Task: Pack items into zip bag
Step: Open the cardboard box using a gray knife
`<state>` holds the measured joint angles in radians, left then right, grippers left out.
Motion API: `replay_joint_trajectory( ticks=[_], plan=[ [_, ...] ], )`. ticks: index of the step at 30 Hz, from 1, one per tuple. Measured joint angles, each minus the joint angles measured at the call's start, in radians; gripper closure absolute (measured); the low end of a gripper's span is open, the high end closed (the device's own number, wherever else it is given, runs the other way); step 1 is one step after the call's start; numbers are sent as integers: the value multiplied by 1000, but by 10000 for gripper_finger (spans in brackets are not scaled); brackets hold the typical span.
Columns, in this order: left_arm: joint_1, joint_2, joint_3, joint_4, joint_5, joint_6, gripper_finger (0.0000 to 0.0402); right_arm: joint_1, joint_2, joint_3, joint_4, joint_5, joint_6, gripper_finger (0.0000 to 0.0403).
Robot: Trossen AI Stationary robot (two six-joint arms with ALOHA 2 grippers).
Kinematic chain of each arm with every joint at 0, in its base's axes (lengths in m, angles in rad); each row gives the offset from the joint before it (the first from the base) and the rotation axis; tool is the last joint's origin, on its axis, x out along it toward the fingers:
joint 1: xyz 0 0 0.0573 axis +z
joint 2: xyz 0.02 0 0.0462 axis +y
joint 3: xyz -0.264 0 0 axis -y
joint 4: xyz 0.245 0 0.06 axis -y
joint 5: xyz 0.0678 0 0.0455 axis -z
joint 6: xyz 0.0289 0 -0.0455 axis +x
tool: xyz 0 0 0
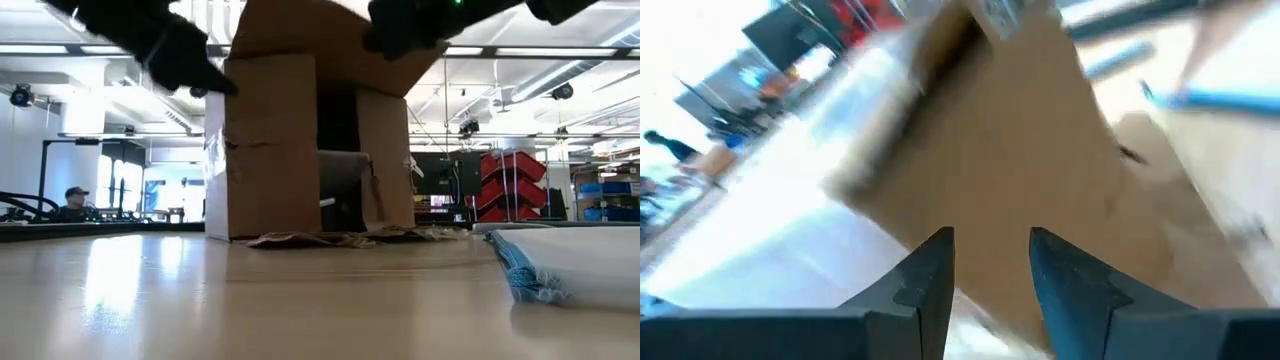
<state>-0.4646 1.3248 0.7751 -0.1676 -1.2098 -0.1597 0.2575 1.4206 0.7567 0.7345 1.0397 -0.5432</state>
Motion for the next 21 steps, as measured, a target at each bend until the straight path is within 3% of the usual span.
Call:
replay_joint_trajectory(
  ticks=[5, 12, 21],
  plan=[
    [6, -37, 14, 37, -34, 124, 284, -36, -25, 8, -17, -53, -20, 403],
    [10, -30, 99, 67, -10, 257, 284, -100, -15, 63, -165, -256, 88, 403],
    [23, -22, 190, 60, -48, 359, 284, -120, 2, 92, -243, -334, 103, 403]
  ],
)
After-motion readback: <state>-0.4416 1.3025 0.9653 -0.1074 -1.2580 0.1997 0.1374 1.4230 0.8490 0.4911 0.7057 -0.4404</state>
